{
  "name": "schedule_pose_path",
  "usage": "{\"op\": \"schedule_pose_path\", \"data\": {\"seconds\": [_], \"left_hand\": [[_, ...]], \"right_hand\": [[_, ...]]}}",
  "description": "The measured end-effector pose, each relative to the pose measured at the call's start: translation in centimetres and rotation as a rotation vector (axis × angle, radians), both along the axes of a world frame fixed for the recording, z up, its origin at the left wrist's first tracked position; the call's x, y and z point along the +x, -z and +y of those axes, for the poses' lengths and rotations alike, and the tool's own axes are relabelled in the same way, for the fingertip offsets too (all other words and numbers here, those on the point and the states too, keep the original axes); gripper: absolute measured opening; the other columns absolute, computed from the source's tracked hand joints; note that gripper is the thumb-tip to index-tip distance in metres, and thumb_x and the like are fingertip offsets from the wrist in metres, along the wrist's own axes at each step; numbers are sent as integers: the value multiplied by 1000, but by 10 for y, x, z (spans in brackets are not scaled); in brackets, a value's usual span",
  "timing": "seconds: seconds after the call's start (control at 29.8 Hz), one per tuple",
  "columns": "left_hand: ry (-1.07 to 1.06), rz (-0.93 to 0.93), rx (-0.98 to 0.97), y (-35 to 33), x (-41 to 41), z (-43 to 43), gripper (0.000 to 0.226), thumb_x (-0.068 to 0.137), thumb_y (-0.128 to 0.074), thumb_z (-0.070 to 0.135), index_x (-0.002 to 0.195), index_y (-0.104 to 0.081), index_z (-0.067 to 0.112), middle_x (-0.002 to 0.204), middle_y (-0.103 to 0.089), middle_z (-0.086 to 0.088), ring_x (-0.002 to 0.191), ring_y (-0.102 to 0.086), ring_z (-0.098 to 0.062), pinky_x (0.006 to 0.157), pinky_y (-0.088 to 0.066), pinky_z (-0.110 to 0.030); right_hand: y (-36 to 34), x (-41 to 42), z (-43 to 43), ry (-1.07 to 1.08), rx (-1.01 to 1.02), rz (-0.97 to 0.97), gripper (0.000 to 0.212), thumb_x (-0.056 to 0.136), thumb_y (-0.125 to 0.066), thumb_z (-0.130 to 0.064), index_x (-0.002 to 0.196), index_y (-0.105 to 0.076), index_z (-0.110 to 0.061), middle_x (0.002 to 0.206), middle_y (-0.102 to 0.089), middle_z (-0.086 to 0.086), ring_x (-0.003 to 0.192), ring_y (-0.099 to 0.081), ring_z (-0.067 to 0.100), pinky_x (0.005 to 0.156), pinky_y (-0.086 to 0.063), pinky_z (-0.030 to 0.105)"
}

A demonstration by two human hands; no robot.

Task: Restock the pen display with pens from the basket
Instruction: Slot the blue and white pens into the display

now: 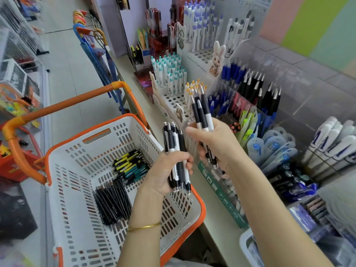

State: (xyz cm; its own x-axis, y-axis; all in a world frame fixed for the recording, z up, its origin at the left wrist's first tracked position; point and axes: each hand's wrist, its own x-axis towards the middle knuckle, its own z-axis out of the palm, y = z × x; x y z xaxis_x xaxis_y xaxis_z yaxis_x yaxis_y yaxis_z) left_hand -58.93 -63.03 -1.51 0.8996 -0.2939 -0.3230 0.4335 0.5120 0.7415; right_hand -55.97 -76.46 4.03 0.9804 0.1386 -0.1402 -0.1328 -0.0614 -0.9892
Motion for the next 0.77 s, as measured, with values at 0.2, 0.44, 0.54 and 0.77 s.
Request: {"op": "schedule_pose_path", "data": {"seconds": [0.2, 0.44, 0.54, 0.77], "left_hand": [[84, -56, 67, 1, -2, -2, 8, 76, -64, 12, 72, -69, 17, 68, -56, -3, 51, -51, -11, 49, -45, -24], [153, 26, -79, 7, -2, 0, 39, 59, -91, 26, 86, -68, 11, 64, -56, 1, 54, -54, -10, 52, -49, -22], [123, 50, -161, 8, 0, 0, 36, 56, -92, 39, 74, -73, 15, 66, -56, 1, 55, -56, -9, 55, -52, -22], [-256, 283, -274, 12, 4, 0, 15, 79, -65, 21, 82, -55, 11, 64, -54, 0, 50, -57, -10, 50, -54, -22]], "right_hand": [[-5, 8, 14, -75, -261, -88, 20, 82, -73, -13, 94, -60, -4, 59, -60, 8, 37, -50, 14, 38, -45, 25], [-3, 14, 4, -63, -206, -81, 24, 86, -67, -12, 95, -56, 8, 61, -57, 12, 42, -53, 14, 43, -47, 26], [-5, 13, -1, -29, -183, -110, 19, 89, -64, -13, 87, -55, 3, 59, -57, 10, 41, -53, 15, 44, -47, 27], [-6, 13, -13, 415, -57, -242, 11, 91, -59, -8, 89, -48, -6, 62, -52, 4, 41, -53, 9, 40, -44, 19]]}}
